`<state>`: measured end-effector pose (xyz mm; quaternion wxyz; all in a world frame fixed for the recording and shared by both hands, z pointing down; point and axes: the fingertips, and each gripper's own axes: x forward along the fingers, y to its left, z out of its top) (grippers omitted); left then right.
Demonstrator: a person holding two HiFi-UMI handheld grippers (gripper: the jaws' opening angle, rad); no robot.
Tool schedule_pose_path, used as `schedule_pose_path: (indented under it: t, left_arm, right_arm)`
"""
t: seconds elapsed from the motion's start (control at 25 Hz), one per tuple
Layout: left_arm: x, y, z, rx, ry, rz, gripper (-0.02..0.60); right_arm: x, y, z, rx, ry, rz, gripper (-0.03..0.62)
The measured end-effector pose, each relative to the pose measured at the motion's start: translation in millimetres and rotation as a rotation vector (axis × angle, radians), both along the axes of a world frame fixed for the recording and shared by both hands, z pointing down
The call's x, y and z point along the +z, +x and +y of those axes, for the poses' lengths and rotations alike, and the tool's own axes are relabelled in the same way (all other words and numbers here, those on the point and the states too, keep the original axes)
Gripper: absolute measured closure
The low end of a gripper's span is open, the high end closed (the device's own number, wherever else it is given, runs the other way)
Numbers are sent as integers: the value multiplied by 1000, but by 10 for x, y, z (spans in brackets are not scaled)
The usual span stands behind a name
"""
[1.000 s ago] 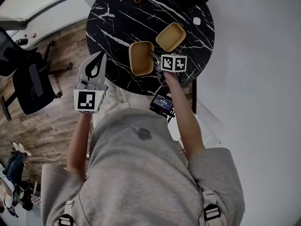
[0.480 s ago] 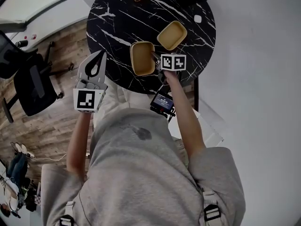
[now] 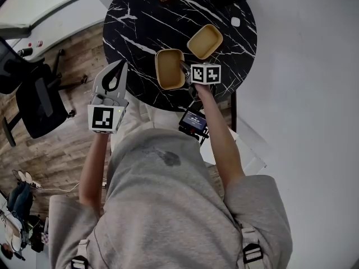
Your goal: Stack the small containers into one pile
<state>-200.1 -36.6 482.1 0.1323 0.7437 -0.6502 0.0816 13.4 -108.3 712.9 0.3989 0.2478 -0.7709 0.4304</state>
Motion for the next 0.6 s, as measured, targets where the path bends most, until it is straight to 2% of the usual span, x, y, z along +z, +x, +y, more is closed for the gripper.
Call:
schedule_pose_path:
  t: [0.16,0.36,0.6]
  left_arm:
    - [-3,-16,-21,1,21,-4,584]
    - [52,-8,-13,7,5,-1,584]
    - [102,-2,-25,9,-17,-3,584]
  right_arm:
    - [-16,1,2,-11,14,10,515]
    - [-80,6,-24,-12,32,-8,503]
    - [-259,214,-211,76,57,-38,503]
